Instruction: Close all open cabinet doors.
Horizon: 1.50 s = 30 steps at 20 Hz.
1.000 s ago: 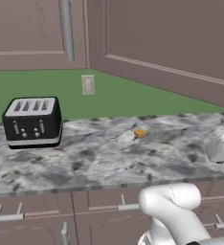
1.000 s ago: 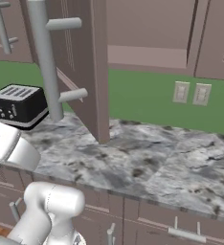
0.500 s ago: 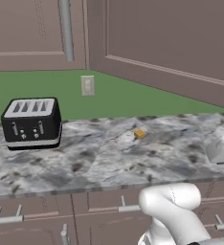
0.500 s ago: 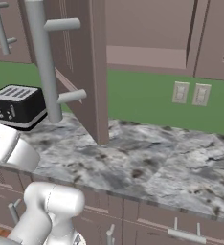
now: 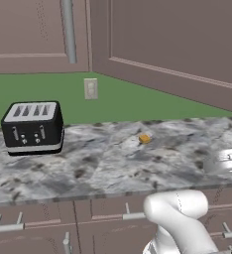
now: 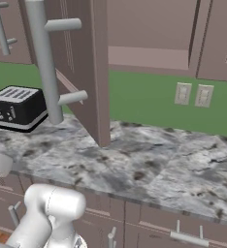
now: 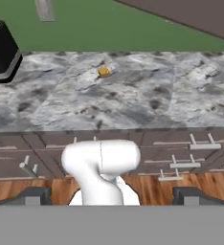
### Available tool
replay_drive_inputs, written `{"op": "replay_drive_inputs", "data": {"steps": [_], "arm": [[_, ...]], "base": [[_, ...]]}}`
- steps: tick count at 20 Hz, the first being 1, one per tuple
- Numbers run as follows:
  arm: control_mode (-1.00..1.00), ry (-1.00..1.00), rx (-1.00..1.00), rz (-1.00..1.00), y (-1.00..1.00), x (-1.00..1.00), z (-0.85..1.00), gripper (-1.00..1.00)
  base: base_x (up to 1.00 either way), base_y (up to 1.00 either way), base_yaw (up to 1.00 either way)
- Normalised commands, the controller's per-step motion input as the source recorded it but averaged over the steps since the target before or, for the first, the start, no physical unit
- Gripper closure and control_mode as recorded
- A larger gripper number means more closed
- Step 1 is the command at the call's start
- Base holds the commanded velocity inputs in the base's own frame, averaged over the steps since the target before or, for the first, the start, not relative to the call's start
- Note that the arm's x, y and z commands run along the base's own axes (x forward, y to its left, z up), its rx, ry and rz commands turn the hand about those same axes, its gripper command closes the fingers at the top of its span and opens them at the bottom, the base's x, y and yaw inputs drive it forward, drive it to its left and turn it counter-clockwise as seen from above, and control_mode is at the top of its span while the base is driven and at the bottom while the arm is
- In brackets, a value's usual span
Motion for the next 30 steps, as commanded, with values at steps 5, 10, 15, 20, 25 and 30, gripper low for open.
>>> {"op": "replay_drive_inputs", "data": {"steps": [5, 10, 15, 20, 25, 30], "arm": [[-1.0, -0.44, -0.02, -0.08, 0.34, -0.08, 0.69, -1.0], [-1.0, -0.4, 0.0, -0.01, 0.06, 0.0, 0.64, -1.0], [-1.0, -0.29, 0.0, 0.0, 0.0, 0.01, 0.38, -1.0], [-1.0, -0.3, 0.0, 0.0, 0.0, 0.17, 0.07, -1.0], [-1.0, -0.19, 0.0, -0.03, -0.2, 0.21, 0.0, -1.0], [-1.0, -0.1, 0.0, -0.04, -0.27, 0.35, 0.0, -1.0]], "base": [[0.0, 0.0, 0.0], [0.0, 0.0, 0.0], [0.0, 0.0, 0.0], [0.0, 0.0, 0.0], [0.0, 0.0, 0.0], [0.0, 0.0, 0.0]]}}
